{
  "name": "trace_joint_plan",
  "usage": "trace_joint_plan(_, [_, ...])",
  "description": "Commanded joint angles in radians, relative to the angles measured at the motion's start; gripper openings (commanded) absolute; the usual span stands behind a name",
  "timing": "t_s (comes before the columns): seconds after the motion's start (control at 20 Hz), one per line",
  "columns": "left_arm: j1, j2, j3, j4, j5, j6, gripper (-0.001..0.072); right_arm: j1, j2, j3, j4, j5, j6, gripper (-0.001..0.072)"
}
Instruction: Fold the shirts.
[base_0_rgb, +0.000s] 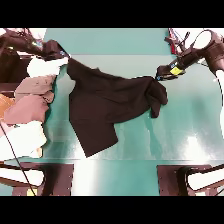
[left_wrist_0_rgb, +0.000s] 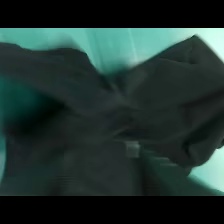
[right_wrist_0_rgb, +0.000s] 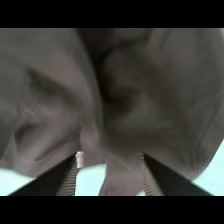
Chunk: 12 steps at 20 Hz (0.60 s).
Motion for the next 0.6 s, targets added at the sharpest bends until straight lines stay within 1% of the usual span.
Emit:
trace_joint_plan(0.0, [0.008,-0.050,0.001,0.001,0.027,-0.032,0.0527,-0.068,-0.052,0.122,0.003,-0.003,-0.005,0.0457])
trace_joint_plan(0.1, [0.054,-0.022,0.004,0.013,-0.053,-0.032,0.0527,-0.123,-0.018,0.135,0.049,0.050,-0.006,0.0452])
trace_joint_plan(0.15, [0.074,-0.001,-0.008,0.055,-0.095,-0.048,0.0527,-0.154,0.016,0.105,0.083,0.065,-0.009,0.0451])
trace_joint_plan(0.25, [0.087,0.058,-0.082,0.205,-0.135,-0.101,0.0527,-0.200,0.101,-0.002,0.166,0.066,-0.032,0.0451])
trace_joint_plan(0.3, [0.087,0.100,-0.156,0.258,-0.135,-0.115,0.0527,-0.217,0.146,-0.066,0.198,0.066,-0.037,0.0450])
trace_joint_plan(0.55, [0.086,0.315,-0.684,0.262,-0.031,-0.106,0.0527,-0.229,0.344,-0.323,0.219,0.035,-0.040,0.0451])
